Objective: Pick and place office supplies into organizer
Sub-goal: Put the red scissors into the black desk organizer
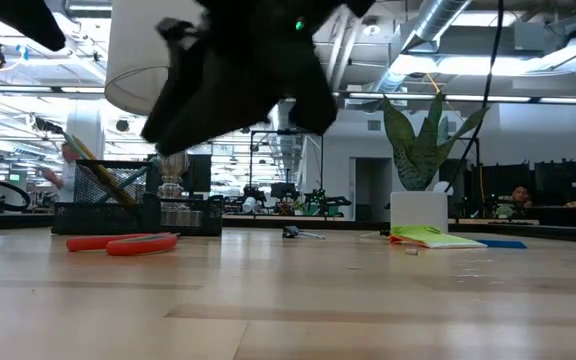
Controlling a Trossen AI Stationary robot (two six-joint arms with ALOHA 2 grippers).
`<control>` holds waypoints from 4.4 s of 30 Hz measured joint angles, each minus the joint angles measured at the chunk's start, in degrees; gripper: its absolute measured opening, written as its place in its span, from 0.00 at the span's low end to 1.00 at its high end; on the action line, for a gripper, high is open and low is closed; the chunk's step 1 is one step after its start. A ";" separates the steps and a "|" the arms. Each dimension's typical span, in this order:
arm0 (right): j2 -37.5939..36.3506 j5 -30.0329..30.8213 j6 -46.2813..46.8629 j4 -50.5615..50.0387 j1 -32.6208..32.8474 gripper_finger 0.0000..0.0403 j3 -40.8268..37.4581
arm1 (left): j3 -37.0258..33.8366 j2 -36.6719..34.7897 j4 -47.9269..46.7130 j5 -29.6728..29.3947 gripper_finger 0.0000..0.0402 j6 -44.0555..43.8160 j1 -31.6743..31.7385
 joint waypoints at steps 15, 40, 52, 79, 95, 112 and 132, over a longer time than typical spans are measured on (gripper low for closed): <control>15.74 3.42 -15.98 -9.76 -0.99 0.29 15.67 | 0.00 0.02 -0.03 1.17 0.14 -2.55 -3.15; 16.25 -6.38 -20.87 -16.02 -4.95 0.27 19.43 | 0.00 0.02 -0.06 1.58 0.14 -5.13 -3.81; 17.25 -7.43 -21.71 -10.46 -5.29 0.27 19.37 | 0.00 0.02 0.43 2.12 0.14 -5.29 -3.81; 17.19 -26.81 -10.09 -14.82 -8.98 0.27 18.87 | 0.00 0.04 0.41 2.63 0.14 -5.64 -3.81; 16.87 -26.12 -7.24 -8.86 -8.98 0.20 14.73 | 0.00 0.04 0.42 2.85 0.14 -6.90 -4.05; 17.20 -43.95 15.35 6.78 -13.30 0.05 14.50 | -0.01 0.04 1.70 2.62 0.14 -3.80 -4.49; 11.98 -58.39 30.16 26.21 -13.29 0.00 14.61 | -3.23 0.50 5.53 -11.70 0.14 -4.00 -16.85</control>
